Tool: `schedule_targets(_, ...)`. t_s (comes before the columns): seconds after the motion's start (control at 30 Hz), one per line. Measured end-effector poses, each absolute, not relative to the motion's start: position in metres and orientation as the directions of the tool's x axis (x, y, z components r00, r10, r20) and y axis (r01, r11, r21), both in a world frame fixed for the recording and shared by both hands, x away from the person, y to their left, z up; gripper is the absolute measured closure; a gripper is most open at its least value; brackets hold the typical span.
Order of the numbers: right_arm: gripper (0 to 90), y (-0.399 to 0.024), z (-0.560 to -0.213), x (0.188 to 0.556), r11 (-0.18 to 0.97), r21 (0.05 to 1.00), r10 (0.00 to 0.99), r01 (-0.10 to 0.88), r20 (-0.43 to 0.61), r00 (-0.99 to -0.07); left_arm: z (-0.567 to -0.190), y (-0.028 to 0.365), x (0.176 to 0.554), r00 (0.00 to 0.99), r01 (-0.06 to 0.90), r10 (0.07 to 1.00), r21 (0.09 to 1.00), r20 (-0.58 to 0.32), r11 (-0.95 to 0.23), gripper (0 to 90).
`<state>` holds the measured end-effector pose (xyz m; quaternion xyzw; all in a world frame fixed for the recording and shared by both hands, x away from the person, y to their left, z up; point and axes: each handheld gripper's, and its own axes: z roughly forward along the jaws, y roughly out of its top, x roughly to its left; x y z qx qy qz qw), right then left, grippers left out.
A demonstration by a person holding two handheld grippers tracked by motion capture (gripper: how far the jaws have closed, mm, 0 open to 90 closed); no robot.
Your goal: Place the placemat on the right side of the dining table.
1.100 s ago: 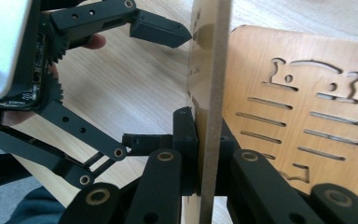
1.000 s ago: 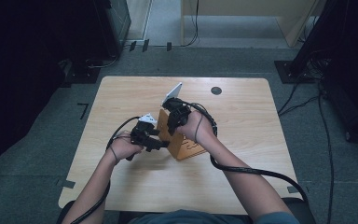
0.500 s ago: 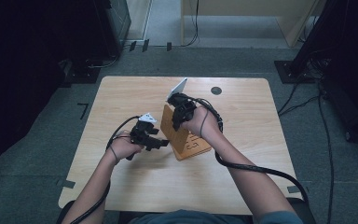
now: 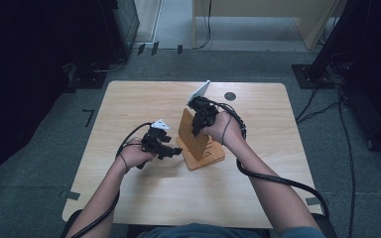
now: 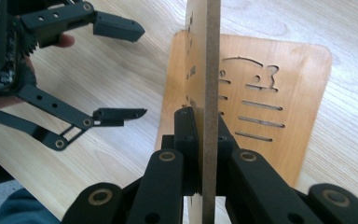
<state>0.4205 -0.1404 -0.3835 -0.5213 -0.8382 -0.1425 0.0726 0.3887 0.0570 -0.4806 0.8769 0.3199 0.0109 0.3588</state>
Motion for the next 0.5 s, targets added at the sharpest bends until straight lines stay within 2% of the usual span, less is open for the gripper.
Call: schedule_targets(0.5,87.4,-0.1501,-0.3872,0.4251,0.403,0.164,0.856,0.9,0.28,-0.434,-0.4829,0.0569,0.3918,0.794,0.552,0.572,0.641,-0.207,-0.533,22.7)
